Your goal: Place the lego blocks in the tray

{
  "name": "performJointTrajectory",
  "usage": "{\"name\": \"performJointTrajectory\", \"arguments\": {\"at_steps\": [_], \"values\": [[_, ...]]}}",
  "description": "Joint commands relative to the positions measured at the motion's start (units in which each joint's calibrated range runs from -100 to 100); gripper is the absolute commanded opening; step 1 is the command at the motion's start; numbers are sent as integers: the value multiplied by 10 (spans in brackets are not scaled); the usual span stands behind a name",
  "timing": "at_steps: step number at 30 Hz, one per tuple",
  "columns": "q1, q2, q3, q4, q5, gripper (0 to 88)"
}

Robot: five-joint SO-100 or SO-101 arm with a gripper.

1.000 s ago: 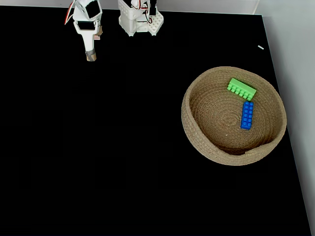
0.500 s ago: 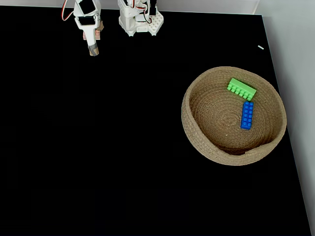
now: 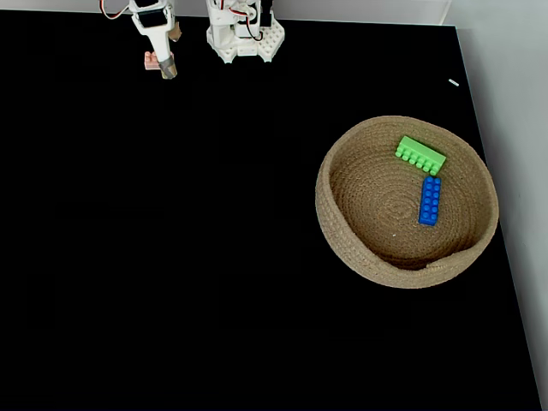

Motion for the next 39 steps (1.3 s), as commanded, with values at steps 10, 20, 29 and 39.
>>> {"name": "performJointTrajectory", "arguments": {"at_steps": [10,20,29,39], "values": [[4,46,-18,-66,8,266],[-3,76,-11,-107,1,286],[-11,80,-7,-120,0,179],[-26,87,-3,-123,-1,7]]}}
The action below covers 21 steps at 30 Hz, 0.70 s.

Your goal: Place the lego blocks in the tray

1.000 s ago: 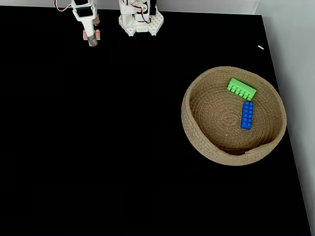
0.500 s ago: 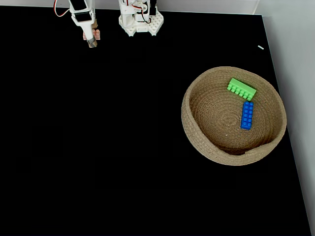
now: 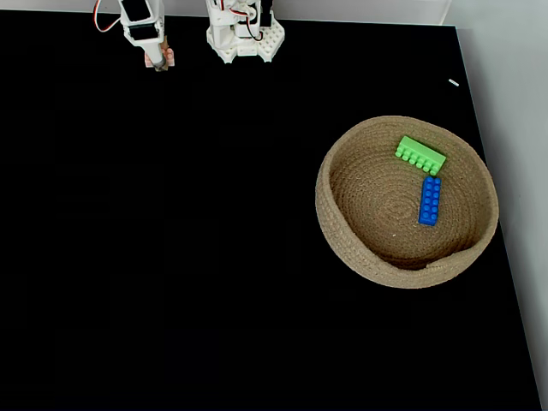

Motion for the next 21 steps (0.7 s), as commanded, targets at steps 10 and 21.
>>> {"name": "performJointTrajectory", "arguments": {"at_steps": [10,21], "values": [[-207,-7,-233,207,-121,3],[-612,-71,-374,295,-352,3]]}}
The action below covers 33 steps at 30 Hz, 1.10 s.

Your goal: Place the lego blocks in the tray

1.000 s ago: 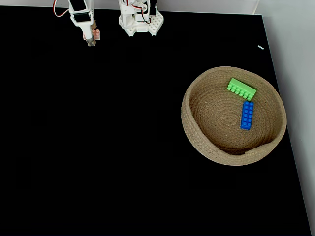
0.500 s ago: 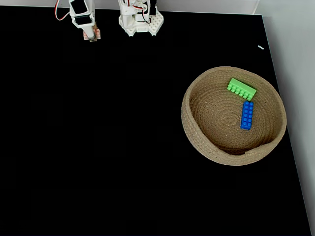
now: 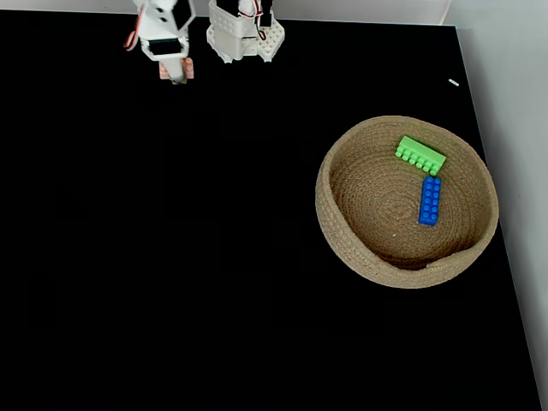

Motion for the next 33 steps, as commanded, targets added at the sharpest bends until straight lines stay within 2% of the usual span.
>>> {"name": "performJointTrajectory", "arguments": {"at_steps": [1,8,14,17,21,24,33], "values": [[-172,-56,-46,-28,-98,3],[-323,-45,-32,-222,-203,3],[-391,-5,-40,-392,-250,8],[-418,34,-66,-433,-269,36],[-447,77,-82,-483,-293,115],[-471,99,-83,-525,-316,116],[-549,163,-100,-535,-406,219]]}}
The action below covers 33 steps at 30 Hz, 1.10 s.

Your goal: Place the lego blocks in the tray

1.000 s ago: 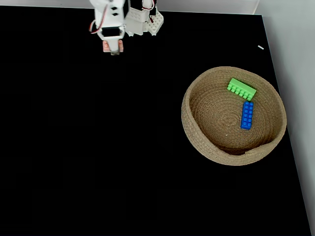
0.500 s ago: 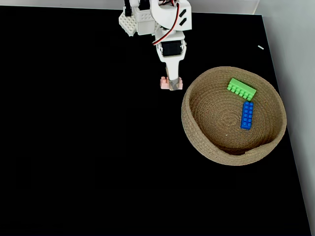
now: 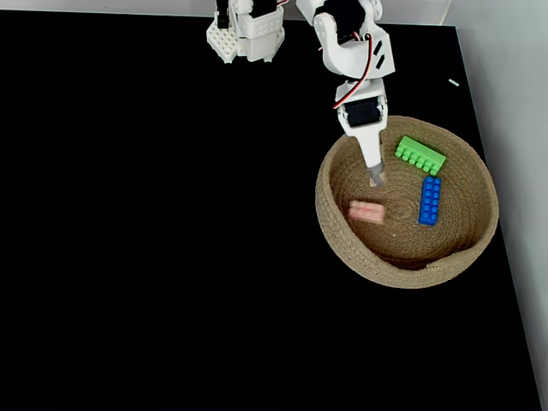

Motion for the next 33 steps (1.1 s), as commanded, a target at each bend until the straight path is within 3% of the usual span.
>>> {"name": "performJointTrajectory", "arguments": {"at_steps": [1,6,10,15,21,33], "values": [[-28,7,-36,-8,-34,244],[-11,-17,-8,6,-26,261],[37,-87,54,8,24,144],[119,-198,168,5,87,119],[183,-379,328,0,136,7],[291,-704,659,-55,227,3]]}}
